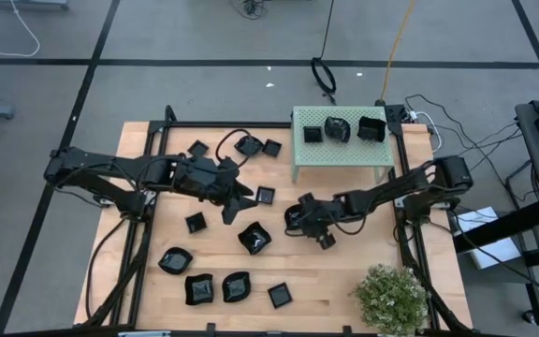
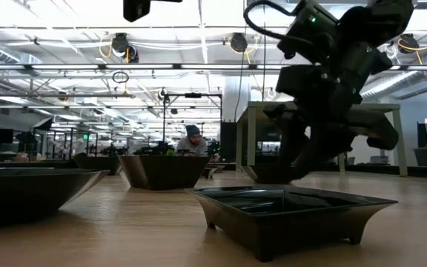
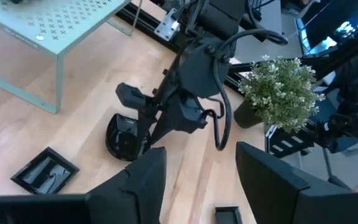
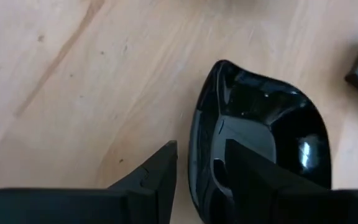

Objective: Pick & Place Mini shaped plates
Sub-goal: Stack the leaf-shaped plate on top of the leaf-shaped plate on the shelf

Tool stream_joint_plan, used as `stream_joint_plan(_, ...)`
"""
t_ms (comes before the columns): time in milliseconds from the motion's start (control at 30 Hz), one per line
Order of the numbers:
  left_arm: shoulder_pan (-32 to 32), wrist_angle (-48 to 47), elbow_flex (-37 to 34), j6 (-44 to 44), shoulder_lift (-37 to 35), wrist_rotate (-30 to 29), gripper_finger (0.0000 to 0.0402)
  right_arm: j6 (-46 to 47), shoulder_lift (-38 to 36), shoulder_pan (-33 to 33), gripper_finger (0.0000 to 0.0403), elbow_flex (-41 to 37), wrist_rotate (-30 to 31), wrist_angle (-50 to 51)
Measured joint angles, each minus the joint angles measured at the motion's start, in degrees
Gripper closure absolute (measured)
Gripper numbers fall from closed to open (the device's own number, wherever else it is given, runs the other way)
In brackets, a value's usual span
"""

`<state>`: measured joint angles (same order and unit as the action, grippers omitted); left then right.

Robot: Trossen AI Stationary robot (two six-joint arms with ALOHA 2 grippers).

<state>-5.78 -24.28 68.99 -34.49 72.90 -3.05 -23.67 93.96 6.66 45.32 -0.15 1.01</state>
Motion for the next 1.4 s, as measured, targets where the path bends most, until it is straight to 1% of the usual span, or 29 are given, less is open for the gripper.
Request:
stream_joint_plan(133, 0.0, 0.0, 0.0, 1.4, 0.0, 0.0, 0.0204, 0.3, 1.5, 0.2, 0.0293, 0.0, 0.0, -0.1)
stream_joint_plan(200, 0.0, 0.0, 0.0, 1.6, 0.0, 0.0, 0.0204, 0.4, 1.7, 0.6, 0.0313, 0.0, 0.1, -0.2)
stream_joint_plan(300, 0.0, 0.1, 0.0, 1.6, 0.0, 0.0, 0.0204, 0.4, 1.8, 0.9, 0.0356, 0.0, 0.2, -0.1)
stream_joint_plan(367, 0.0, 0.1, 0.0, 1.6, 0.0, 0.0, 0.0204, 0.3, 1.1, 1.2, 0.0387, 0.0, 1.1, 0.1)
stream_joint_plan(400, 0.0, 0.1, 0.0, 1.6, 0.0, 0.0, 0.0204, 0.1, 0.5, 1.5, 0.0394, 0.0, 2.1, 0.6)
stream_joint_plan(467, 0.0, 0.6, 0.0, 1.6, 0.0, 0.0, 0.0204, -1.4, -0.8, 2.1, 0.0395, 0.0, 5.2, 0.8)
stream_joint_plan(633, 0.0, 0.9, 0.0, 1.9, 0.0, 0.0, 0.0204, -5.4, -8.8, 3.0, 0.0401, 0.0, 10.6, 1.8)
stream_joint_plan(767, 0.0, 1.0, 0.0, 4.2, 0.0, 0.0, 0.0204, -4.3, -17.9, 2.9, 0.0402, -0.1, 14.1, 3.5)
stream_joint_plan(900, 0.0, 1.2, 0.0, 5.7, 0.0, 0.0, 0.0204, -3.2, -27.7, 2.6, 0.0402, -0.1, 19.5, 4.0)
stream_joint_plan(1033, 0.5, 1.7, 0.0, 8.7, 0.0, 0.0, 0.0204, 3.4, -36.1, 0.5, 0.0402, 0.0, 28.2, 2.8)
stream_joint_plan(1133, 1.9, 2.6, 0.0, 11.8, 0.0, -0.9, 0.0204, 13.6, -39.7, -3.9, 0.0402, 0.0, 35.0, 3.0)
stream_joint_plan(1200, 3.5, 3.6, 0.0, 14.9, 0.0, -1.6, 0.0204, 20.4, -40.6, -7.8, 0.0402, 0.0, 36.2, 3.1)
stream_joint_plan(1267, 5.5, 4.5, 0.0, 18.5, -0.5, -1.7, 0.0204, 24.5, -40.1, -12.0, 0.0402, 0.2, 36.1, 3.1)
stream_joint_plan(1400, 9.9, 7.0, 0.0, 26.1, -2.5, -1.8, 0.0204, 31.8, -36.1, -19.9, 0.0403, 3.3, 36.0, 5.6)
